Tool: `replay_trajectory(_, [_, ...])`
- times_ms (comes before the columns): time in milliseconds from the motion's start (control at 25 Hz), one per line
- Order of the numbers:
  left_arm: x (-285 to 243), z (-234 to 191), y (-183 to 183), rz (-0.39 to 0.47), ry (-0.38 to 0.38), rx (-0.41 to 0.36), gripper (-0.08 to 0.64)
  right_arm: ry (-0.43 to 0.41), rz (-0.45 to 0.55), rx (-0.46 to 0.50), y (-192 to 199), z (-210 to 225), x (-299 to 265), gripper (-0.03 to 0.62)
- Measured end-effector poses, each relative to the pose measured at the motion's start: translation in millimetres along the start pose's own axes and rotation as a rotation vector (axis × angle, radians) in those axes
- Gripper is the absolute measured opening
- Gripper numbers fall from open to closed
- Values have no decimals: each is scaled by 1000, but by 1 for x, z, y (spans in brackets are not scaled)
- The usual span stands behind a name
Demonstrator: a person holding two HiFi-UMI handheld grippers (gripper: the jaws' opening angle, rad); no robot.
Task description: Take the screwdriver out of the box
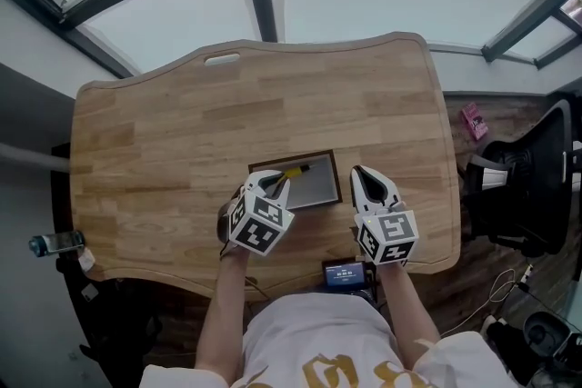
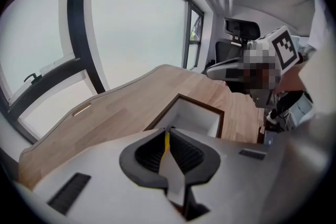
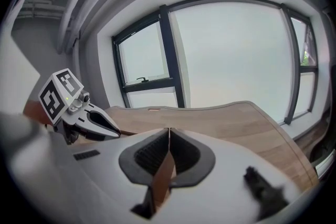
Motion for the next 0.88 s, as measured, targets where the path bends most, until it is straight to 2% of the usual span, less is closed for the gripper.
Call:
replay_trajectory(160, [-15,9,3,-77,56,-45,19,2,-15,-4,5,5,-6,32])
replay_trajectory(280, [-25,14,8,-135,86,-75,57,2,-29,-7,9,9,-10,32])
replay_trajectory(480, [-37,14,13,-196,57,-128,108,-2,-46,-14,15,12,-19,32])
replay_trajectory(880, [-53,12,21,-302,54,-112,139,-16,-67,-43,23,15,-29,32])
Point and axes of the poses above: the fingertips, and each gripper's own axes: x backward along the fingers, z to its right, y out of its underside, the point moved 2 cm from there along x, backward along the fingers, and after that the axes turned 2 degrees about -y, right-handed, at the moved point
